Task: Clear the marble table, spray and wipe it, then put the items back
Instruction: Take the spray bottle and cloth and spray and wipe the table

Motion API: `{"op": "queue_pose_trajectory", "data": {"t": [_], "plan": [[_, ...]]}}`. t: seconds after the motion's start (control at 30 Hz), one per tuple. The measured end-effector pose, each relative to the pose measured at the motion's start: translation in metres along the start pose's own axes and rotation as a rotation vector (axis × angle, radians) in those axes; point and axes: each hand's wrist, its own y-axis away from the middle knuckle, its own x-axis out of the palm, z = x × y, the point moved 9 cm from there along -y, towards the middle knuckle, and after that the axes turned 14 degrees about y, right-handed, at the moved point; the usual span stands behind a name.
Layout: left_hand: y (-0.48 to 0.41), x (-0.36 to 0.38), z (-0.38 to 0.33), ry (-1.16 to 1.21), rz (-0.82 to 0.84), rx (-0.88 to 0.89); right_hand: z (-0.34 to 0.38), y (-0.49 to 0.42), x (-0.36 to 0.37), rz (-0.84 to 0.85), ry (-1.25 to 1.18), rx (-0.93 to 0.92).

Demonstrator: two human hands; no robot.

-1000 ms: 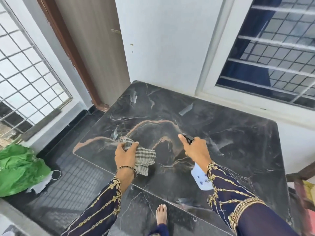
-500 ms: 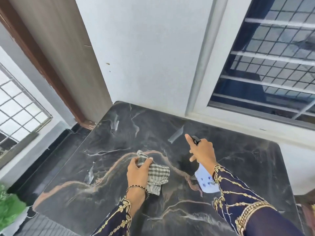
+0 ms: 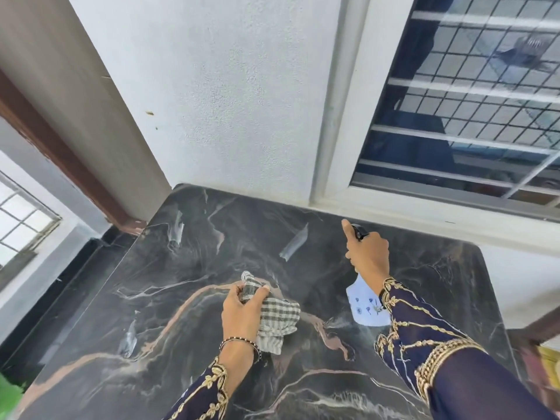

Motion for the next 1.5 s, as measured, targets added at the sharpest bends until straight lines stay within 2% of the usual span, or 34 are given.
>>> {"op": "queue_pose_trajectory", "data": {"t": [0.23, 0.43, 0.6, 0.77, 0.87, 1.03, 1.13, 1.27, 1.5], "plan": [[0.020, 0.022, 0.000, -0.106, 0.025, 0.035, -0.033, 0.005, -0.040, -0.043, -0.111, 0.042], [0.039, 0.033, 0.000, -0.175, 0.042, 0.140, -0.075, 0.014, -0.067, -0.059, -0.008, 0.008], [0.064, 0.021, 0.001, -0.106, -0.028, 0.185, -0.108, 0.044, -0.067, 0.096, 0.003, 0.016], [0.099, -0.003, 0.015, -0.033, -0.092, 0.206, -0.140, 0.082, -0.060, 0.173, 0.114, -0.033], [0.121, -0.016, 0.028, 0.004, -0.110, 0.208, -0.157, 0.109, -0.060, 0.236, 0.091, -0.017], [0.143, -0.030, 0.057, 0.057, -0.125, 0.168, -0.176, 0.144, -0.066, 0.210, 0.039, -0.058], [0.153, -0.035, 0.068, 0.068, -0.132, 0.178, -0.186, 0.160, -0.066, 0.259, 0.113, -0.090], [0.155, -0.040, 0.084, 0.081, -0.132, 0.185, -0.200, 0.180, -0.062, 0.357, 0.035, -0.109], [0.178, -0.040, 0.084, 0.059, -0.138, 0.229, -0.212, 0.227, -0.044, 0.440, 0.241, -0.254]]}}
